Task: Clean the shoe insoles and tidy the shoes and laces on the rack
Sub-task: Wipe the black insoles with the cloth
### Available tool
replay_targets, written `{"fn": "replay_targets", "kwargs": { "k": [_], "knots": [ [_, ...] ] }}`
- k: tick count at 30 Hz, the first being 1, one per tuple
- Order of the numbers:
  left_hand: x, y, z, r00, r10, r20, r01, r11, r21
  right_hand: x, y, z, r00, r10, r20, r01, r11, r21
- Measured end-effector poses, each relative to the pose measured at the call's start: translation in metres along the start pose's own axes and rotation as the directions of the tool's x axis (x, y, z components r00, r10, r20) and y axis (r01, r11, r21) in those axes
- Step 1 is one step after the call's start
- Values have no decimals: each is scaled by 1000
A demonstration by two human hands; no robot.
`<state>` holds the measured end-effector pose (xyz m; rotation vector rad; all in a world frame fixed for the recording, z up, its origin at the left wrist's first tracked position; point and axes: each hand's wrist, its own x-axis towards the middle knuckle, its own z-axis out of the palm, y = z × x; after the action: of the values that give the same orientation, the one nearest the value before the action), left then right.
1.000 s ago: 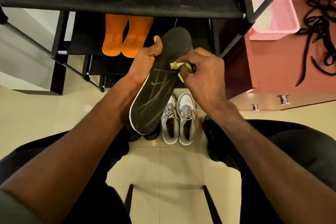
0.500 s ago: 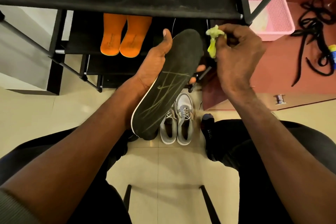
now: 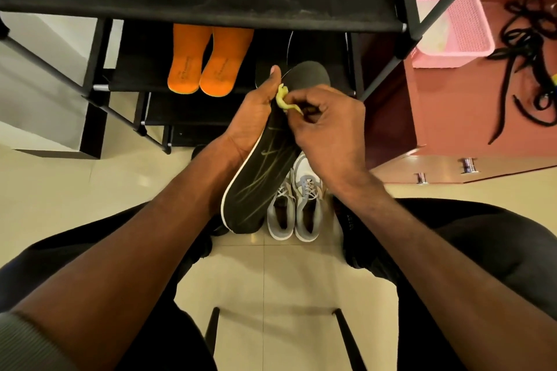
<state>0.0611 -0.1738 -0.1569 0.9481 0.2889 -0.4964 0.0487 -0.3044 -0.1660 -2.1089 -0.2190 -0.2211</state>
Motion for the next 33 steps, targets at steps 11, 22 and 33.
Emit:
{"fn": "replay_targets", "kwargs": {
  "k": [11,22,33],
  "knots": [
    [-6,-10,15,984,-136,116,131,990,51,39,25,-34,954,73,-291,-133,973,-190],
    [-2,4,2,993,108,-41,-101,985,141,8,0,-3,986,-58,157,57,998,15],
    [-10,-1,9,993,-94,72,88,992,89,42,29,-42,978,57,-201,-108,960,-256]
  ]
}}
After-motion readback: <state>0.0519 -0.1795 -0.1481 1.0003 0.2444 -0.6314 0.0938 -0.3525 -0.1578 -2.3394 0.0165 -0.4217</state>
